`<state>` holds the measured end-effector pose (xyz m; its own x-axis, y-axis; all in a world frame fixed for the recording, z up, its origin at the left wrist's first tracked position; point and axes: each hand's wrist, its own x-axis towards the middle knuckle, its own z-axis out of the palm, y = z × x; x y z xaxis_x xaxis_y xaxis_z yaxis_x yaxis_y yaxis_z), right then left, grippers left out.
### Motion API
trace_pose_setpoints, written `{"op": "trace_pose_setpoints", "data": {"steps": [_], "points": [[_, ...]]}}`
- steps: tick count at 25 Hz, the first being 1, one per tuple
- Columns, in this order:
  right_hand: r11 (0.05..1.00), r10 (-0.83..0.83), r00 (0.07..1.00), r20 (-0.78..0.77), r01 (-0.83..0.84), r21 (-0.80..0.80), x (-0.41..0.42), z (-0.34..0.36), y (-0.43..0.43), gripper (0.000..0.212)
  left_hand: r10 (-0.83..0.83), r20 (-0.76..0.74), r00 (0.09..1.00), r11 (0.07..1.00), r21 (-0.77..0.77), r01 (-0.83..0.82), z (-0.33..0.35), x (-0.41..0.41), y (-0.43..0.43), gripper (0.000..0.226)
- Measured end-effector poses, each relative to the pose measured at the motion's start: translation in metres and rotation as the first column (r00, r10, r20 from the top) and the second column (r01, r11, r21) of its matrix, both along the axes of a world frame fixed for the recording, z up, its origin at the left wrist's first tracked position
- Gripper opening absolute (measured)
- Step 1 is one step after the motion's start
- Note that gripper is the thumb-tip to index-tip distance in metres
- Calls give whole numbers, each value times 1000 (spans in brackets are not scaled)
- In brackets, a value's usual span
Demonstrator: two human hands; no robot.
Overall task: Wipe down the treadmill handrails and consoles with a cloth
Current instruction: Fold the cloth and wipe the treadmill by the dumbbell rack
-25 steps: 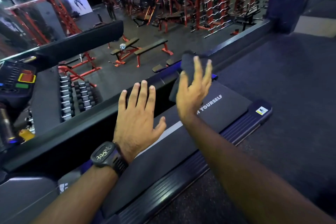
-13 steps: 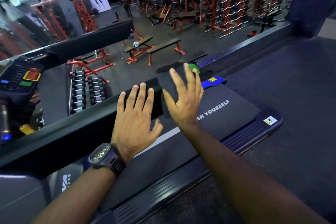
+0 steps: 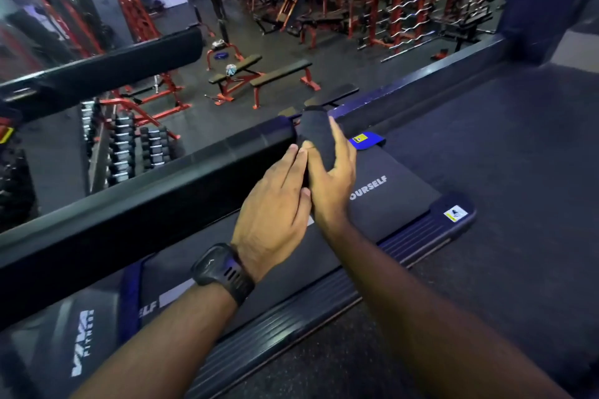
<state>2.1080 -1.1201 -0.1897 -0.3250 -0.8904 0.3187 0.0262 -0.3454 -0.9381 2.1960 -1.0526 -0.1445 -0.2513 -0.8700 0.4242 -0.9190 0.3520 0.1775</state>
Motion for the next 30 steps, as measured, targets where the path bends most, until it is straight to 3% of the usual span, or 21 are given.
{"op": "trace_pose_setpoints", "data": {"steps": [5,10,17,20,22,24,27,30], "points": [[992,105,988,116,-113,58,-89,-9,-36,39,43,-377,925,991,136,9,-14,-80,-47,62],[991,38,992,124,-53,123,-158,-10,-74,61,95,-576,812,993,109,-39,-17,-146,-107,57],[979,126,976,176,-151,137,-214,-8,-170,22,180,-747,640,983,163,-87,-24,-201,-203,59],[985,124,991,55,-129,112,-222,2,-220,26,219,-776,592,976,176,-129,-25,-210,-255,61],[981,149,989,4,-149,125,-223,11,-251,25,227,-801,553,973,160,-168,-21,-212,-285,47],[973,194,981,0,-193,126,-223,18,-283,19,230,-811,539,968,133,-213,-12,-212,-315,45],[946,300,954,-16,-296,131,-215,25,-332,27,265,-830,491,946,124,-300,-7,-205,-352,47],[917,386,922,-30,-379,125,-197,35,-374,22,302,-832,466,913,113,-391,0,-193,-381,33]]}}
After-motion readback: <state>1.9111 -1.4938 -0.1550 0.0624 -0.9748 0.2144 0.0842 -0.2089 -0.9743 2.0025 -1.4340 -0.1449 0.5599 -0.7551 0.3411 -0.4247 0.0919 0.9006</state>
